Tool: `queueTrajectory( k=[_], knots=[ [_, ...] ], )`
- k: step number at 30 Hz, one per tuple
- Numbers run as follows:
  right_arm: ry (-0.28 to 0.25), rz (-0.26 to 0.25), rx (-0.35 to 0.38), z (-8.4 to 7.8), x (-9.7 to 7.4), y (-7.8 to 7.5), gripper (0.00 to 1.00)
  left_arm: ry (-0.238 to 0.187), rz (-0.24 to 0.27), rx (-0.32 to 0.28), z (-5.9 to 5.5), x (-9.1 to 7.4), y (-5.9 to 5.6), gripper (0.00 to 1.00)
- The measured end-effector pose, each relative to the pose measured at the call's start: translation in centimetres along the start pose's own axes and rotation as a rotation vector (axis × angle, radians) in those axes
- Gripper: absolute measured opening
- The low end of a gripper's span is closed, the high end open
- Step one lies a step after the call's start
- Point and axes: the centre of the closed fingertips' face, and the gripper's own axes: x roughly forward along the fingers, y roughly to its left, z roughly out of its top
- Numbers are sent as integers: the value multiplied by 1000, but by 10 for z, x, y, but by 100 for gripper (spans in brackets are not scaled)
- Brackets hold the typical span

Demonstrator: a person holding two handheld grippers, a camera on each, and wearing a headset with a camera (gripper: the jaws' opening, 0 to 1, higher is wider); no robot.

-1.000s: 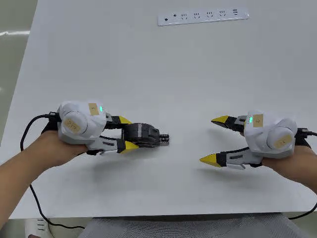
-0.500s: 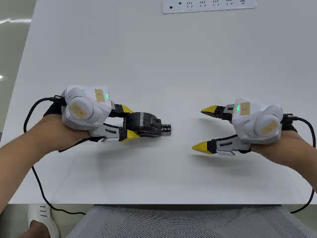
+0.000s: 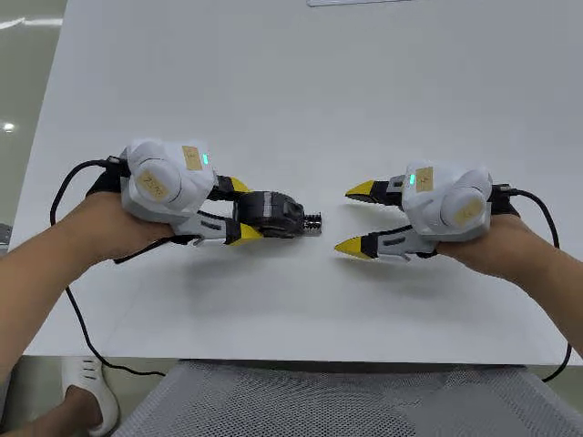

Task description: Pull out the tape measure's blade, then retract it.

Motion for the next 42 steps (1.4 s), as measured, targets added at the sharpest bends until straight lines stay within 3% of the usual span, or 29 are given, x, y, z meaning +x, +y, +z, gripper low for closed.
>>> queueTrajectory(
  k=[14,29,42],
  knots=[
    [-21,54,-41,9,22,6,32,-4,-3,1,0,0,0,30],
    [-40,72,-85,9,36,3,18,-7,-6,-2,1,-1,1,30],
    [-53,88,-92,8,45,5,16,-9,-8,1,0,0,2,30]
  ],
)
